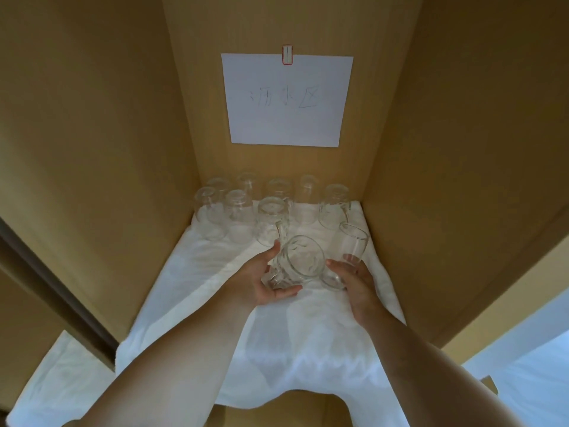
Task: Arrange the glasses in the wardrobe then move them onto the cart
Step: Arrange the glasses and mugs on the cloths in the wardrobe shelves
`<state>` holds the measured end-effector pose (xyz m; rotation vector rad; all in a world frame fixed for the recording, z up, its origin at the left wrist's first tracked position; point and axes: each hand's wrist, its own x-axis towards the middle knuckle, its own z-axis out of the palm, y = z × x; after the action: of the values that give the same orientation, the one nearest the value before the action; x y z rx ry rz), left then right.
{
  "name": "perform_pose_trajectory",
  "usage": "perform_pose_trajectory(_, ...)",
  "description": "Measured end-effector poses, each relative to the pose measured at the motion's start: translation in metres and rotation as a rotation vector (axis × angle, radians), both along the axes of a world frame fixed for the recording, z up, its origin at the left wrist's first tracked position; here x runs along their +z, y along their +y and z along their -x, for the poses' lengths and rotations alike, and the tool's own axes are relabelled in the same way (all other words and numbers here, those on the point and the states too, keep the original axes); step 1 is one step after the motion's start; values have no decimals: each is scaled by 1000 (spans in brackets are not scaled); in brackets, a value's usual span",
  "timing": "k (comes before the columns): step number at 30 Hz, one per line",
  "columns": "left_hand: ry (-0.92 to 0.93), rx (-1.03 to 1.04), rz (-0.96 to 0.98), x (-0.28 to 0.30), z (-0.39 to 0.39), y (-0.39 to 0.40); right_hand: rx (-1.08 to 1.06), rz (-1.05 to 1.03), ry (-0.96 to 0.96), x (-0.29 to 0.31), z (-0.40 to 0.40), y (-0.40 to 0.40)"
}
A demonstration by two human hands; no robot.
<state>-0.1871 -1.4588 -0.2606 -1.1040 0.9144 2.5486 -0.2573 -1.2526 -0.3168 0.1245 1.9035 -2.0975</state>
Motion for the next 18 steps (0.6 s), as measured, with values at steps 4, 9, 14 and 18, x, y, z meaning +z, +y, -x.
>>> perform_pose_trajectory(4,3,6,74,2,1,6,7,8,-9,2,1,1)
perform_pose_trajectory(9,61,-53,153,5,-1,1,20,8,-29,5,0,2)
perform_pose_trajectory(14,91,-69,402,13,0,-3,8,25,-34,9,-2,2)
perform_pose_trajectory(18,103,109,597,10,-1,-4,5,24,-31,9,-4,2)
